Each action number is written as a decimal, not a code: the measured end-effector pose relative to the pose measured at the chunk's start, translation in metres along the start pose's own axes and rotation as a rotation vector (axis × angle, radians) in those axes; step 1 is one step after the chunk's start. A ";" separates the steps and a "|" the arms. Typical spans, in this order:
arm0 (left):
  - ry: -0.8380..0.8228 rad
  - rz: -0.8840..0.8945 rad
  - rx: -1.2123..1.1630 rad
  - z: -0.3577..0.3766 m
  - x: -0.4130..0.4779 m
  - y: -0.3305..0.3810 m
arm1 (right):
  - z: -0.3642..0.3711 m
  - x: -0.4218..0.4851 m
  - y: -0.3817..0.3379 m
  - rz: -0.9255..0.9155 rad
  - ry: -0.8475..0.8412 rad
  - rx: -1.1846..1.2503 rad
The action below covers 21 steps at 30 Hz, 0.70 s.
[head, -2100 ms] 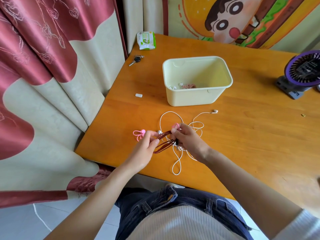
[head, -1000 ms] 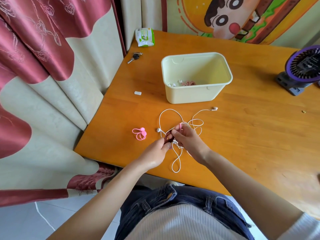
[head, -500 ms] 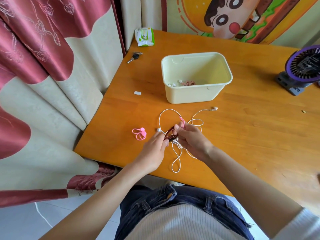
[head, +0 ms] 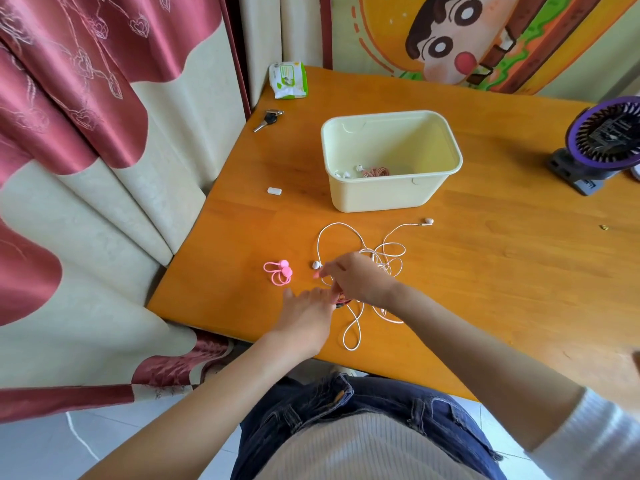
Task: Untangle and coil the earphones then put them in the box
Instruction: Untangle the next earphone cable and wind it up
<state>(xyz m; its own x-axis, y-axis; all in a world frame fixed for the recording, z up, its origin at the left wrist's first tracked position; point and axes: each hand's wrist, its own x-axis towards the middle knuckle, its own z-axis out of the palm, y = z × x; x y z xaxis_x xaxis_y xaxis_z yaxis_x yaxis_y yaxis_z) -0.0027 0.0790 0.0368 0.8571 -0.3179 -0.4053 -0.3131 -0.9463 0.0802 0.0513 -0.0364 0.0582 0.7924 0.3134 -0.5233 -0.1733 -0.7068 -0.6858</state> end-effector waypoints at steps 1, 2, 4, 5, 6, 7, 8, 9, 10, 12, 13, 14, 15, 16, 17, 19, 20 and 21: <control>0.016 0.018 0.025 0.000 0.001 0.000 | 0.004 0.001 0.000 -0.011 -0.016 -0.070; 0.027 0.023 0.030 0.000 0.002 0.000 | 0.007 0.001 0.000 -0.024 -0.043 -0.152; 0.051 0.002 0.005 0.000 0.003 -0.003 | 0.011 0.000 0.001 -0.033 -0.085 -0.293; 0.065 -0.012 -0.009 -0.001 0.002 -0.004 | 0.012 -0.001 0.002 -0.025 -0.110 -0.334; 0.080 -0.023 -0.025 0.000 0.000 -0.006 | 0.013 -0.001 0.004 -0.018 -0.137 -0.374; 0.093 -0.032 -0.046 0.001 -0.001 -0.007 | 0.014 0.000 0.005 -0.017 -0.165 -0.434; 0.106 -0.035 -0.069 0.001 -0.002 -0.008 | 0.014 0.001 0.005 -0.008 -0.182 -0.475; 0.116 -0.032 -0.086 0.001 -0.003 -0.008 | 0.015 0.001 0.006 -0.012 -0.190 -0.525; 0.121 -0.027 -0.095 0.001 -0.003 -0.008 | 0.016 0.002 0.007 -0.008 -0.194 -0.553; 0.127 -0.015 -0.094 0.001 -0.003 -0.009 | 0.016 0.002 0.007 0.004 -0.192 -0.558; 0.132 -0.014 -0.092 0.002 -0.002 -0.009 | 0.016 0.002 0.006 0.008 -0.195 -0.555; 0.140 -0.019 -0.097 0.004 -0.001 -0.010 | 0.016 0.002 0.006 0.014 -0.193 -0.541; 0.151 -0.031 -0.111 0.006 0.001 -0.011 | 0.016 0.003 0.006 0.010 -0.188 -0.546; 0.163 -0.046 -0.137 0.009 0.002 -0.012 | 0.015 0.003 0.006 0.008 -0.173 -0.534; 0.179 -0.061 -0.173 0.010 0.002 -0.012 | 0.015 0.002 0.005 0.000 -0.162 -0.521; 0.209 -0.077 -0.236 0.011 0.003 -0.013 | 0.015 0.002 0.003 -0.016 -0.177 -0.551; 0.215 -0.069 -0.248 0.011 0.003 -0.013 | 0.015 0.001 0.002 -0.009 -0.183 -0.565; 0.211 -0.056 -0.252 0.010 0.002 -0.013 | 0.015 0.001 0.003 -0.009 -0.196 -0.588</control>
<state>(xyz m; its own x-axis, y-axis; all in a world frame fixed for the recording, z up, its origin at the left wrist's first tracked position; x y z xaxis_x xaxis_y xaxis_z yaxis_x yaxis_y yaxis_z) -0.0012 0.0910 0.0257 0.9441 -0.2456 -0.2199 -0.1753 -0.9389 0.2963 0.0428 -0.0286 0.0481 0.6609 0.3923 -0.6398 0.2286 -0.9172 -0.3263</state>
